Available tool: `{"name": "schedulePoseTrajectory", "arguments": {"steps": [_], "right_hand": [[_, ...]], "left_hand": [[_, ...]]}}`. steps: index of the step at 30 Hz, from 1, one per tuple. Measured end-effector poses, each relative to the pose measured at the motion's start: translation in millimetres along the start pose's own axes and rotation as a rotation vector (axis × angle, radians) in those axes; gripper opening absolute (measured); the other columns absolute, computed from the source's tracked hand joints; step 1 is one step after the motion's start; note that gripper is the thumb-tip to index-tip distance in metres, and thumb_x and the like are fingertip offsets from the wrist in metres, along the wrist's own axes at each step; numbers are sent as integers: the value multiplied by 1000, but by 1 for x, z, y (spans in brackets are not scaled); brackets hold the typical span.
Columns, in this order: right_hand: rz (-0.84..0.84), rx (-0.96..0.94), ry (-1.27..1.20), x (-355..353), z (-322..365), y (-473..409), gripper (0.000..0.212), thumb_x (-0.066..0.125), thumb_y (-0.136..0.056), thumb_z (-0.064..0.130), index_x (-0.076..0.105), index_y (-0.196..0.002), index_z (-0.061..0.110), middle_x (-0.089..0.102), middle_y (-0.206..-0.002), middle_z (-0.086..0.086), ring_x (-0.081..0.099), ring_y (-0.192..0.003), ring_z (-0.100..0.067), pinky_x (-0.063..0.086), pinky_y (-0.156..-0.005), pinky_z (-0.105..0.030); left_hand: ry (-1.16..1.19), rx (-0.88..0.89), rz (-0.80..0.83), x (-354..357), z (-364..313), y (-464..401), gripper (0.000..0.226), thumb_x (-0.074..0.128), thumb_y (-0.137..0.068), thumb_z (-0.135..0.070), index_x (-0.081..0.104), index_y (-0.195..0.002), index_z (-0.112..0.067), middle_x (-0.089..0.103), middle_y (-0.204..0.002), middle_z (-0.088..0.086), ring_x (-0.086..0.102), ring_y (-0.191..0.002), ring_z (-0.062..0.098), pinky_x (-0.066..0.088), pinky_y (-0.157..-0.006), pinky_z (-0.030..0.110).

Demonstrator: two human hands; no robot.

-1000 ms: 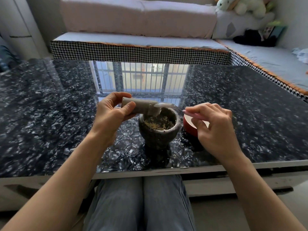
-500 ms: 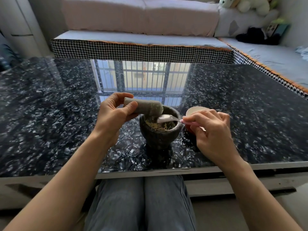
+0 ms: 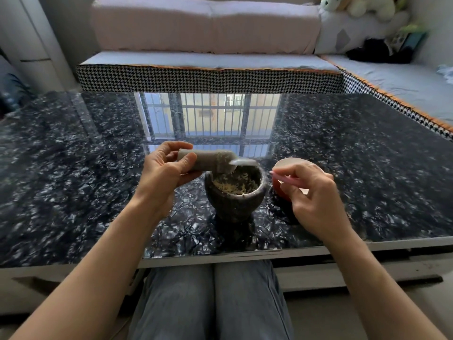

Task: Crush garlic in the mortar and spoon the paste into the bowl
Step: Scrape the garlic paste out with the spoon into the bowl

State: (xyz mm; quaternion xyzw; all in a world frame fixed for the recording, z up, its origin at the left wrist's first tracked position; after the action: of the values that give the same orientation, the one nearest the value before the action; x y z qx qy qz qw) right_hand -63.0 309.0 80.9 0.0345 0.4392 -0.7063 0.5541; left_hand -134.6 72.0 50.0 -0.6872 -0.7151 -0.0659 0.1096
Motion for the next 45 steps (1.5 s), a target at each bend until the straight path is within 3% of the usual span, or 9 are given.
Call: {"name": "schedulePoseTrajectory", "arguments": {"steps": [3, 7, 15, 23, 30, 33, 37, 40, 45], "right_hand": [[38, -31, 106, 2, 1, 4, 34, 68, -73, -6, 68, -91, 23, 62, -90, 15, 53, -93, -10, 34, -91, -54], [-23, -44, 26, -10, 8, -3, 36, 68, -73, -4, 66, -95, 24, 63, -95, 16, 57, -98, -13, 39, -89, -54], [-10, -80, 147, 3, 15, -10, 31, 68, -74, -2, 68, -97, 19, 66, -95, 10, 57, -96, -12, 27, -93, -30], [9, -156, 290, 5, 15, 6, 26, 59, -73, 4, 69, -90, 21, 68, -92, 8, 53, -90, -10, 26, -81, -34], [-77, -120, 222, -6, 18, 0, 24, 63, -77, 8, 68, -96, 21, 66, -96, 9, 54, -93, -9, 22, -90, -22], [-88, -123, 251, -2, 20, -5, 27, 66, -77, 4, 68, -98, 20, 66, -94, 8, 55, -91, -11, 20, -89, -18], [-83, -172, 284, 2, 22, -3, 22, 64, -78, 7, 69, -96, 19, 67, -93, 5, 56, -89, -14, 24, -87, -26], [-46, -186, 356, 8, 21, 0, 20, 57, -78, 12, 70, -92, 18, 68, -91, 3, 58, -88, -19, 27, -81, -37], [-74, -131, 258, 0, 17, 0, 25, 63, -76, 5, 69, -95, 20, 66, -95, 7, 56, -93, -14, 24, -86, -28]], "left_hand": [[18, -13, 4, 0, 2, 0, 13, 55, -86, 1, 56, -83, -12, 53, -94, 9, 60, -86, 20, 58, -65, 29], [2, -10, 34, 3, 1, 1, 16, 56, -86, -3, 60, -77, -15, 56, -96, 9, 60, -88, 19, 58, -68, 32], [-53, -11, 28, 3, 4, 1, 13, 59, -85, -5, 62, -78, -16, 58, -99, 10, 60, -89, 21, 56, -63, 27], [-109, -13, 20, 4, 4, -5, 9, 59, -86, -10, 61, -79, -17, 57, -98, 8, 58, -87, 17, 55, -59, 24], [-228, 38, 19, 5, 2, -11, 10, 55, -90, -19, 64, -86, -19, 61, -80, 4, 54, -48, 9, 42, -40, 18], [-200, 11, 28, 6, 7, -13, 14, 52, -92, -21, 65, -85, -19, 60, -78, 2, 47, -44, 8, 36, -38, 17], [-138, -70, 76, 5, 12, -13, 5, 58, -87, -15, 62, -89, -15, 59, -80, 3, 47, -46, 10, 34, -39, 17], [-135, -78, 107, 5, 13, -12, 12, 61, -83, -6, 62, -92, -14, 59, -80, 3, 47, -48, 10, 36, -40, 18], [-110, -70, 92, 6, 14, -15, 7, 59, -85, -6, 62, -86, -13, 56, -74, 3, 45, -44, 8, 35, -36, 18]]}}
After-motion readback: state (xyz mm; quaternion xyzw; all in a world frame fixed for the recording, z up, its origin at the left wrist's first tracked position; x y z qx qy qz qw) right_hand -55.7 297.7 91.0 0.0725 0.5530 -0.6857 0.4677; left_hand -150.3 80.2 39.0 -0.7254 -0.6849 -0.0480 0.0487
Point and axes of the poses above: each hand's wrist, its own y-axis away from the middle knuckle, its own x-axis out of the palm, z = x × y, the point moved 9 cm from there along -y, towards the middle knuckle
